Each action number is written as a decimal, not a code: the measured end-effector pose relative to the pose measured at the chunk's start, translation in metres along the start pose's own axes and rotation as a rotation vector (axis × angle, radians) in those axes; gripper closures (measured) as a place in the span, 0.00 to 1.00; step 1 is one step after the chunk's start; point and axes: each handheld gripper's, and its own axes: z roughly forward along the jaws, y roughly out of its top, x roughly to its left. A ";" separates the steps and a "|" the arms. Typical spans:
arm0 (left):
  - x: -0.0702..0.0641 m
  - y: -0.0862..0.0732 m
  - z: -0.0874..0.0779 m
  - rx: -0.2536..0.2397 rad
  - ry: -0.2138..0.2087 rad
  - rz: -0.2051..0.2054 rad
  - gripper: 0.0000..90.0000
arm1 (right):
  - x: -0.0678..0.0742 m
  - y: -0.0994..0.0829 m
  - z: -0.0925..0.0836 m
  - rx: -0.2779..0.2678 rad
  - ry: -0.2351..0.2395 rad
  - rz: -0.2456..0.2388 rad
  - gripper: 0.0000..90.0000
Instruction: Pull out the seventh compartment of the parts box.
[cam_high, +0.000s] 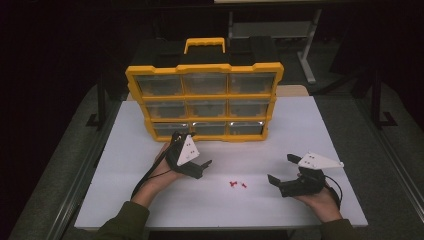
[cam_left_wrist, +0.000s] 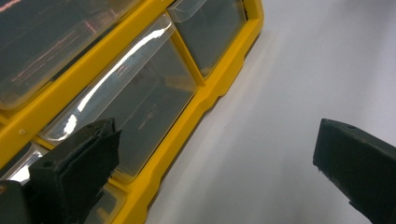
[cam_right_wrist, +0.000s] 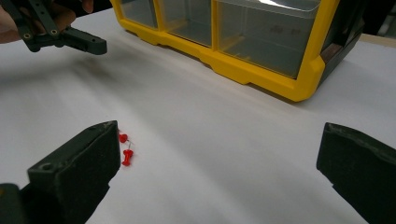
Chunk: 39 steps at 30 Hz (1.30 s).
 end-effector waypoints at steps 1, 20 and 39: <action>0.000 0.000 0.000 0.002 0.001 0.007 0.00 | 0.000 0.000 0.000 0.000 0.000 0.000 0.00; -0.006 0.002 0.001 0.030 0.034 0.107 0.00 | 0.000 0.000 0.000 0.003 0.001 0.002 0.00; -0.012 0.002 0.004 0.072 0.071 0.236 0.00 | 0.000 0.000 0.000 0.006 0.001 0.002 0.00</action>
